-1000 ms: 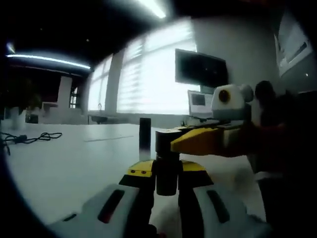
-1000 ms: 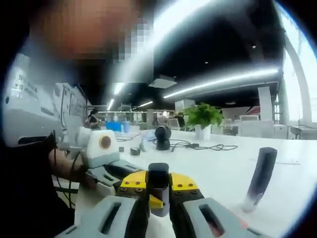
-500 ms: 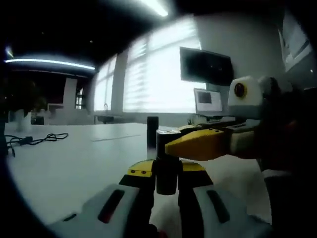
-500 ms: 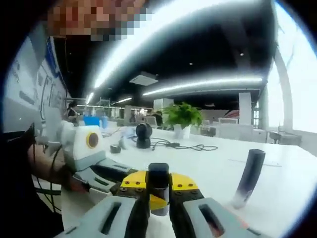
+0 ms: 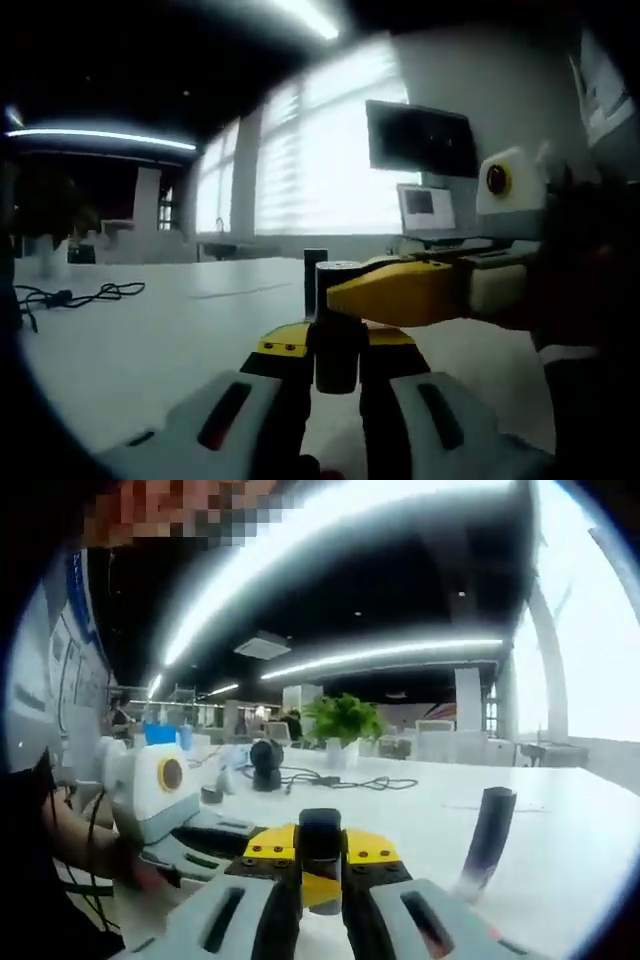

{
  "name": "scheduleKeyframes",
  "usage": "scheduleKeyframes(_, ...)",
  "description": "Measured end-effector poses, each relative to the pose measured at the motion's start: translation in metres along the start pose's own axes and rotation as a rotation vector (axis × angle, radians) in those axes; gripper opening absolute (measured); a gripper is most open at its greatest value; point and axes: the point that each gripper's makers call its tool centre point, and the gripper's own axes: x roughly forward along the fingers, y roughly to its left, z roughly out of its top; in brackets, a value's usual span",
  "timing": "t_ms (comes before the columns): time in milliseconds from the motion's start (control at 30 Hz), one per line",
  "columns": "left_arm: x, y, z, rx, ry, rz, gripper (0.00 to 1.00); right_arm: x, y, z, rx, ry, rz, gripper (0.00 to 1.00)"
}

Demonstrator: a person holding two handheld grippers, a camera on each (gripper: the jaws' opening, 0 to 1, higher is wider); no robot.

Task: Pick up cosmetic bottle twist off cap place on table pick up cap screw tight cap place on table

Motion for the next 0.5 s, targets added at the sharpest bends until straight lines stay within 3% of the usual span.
scheduleKeyframes(133, 0.005, 0.0, 0.013, 0.029, -0.047, 0.004, 0.07, 0.0, -0.003, 0.012, -0.035, -0.019, -0.011, 0.08)
scheduleKeyframes(267, 0.008, 0.001, 0.012, 0.008, -0.064, 0.003, 0.07, 0.001, -0.007, 0.013, -0.041, -0.013, -0.015, 0.08)
scheduleKeyframes(500, 0.009, -0.001, 0.002, 0.025, -0.029, -0.006, 0.07, -0.001, -0.009, 0.002, -0.038, 0.013, -0.025, 0.08)
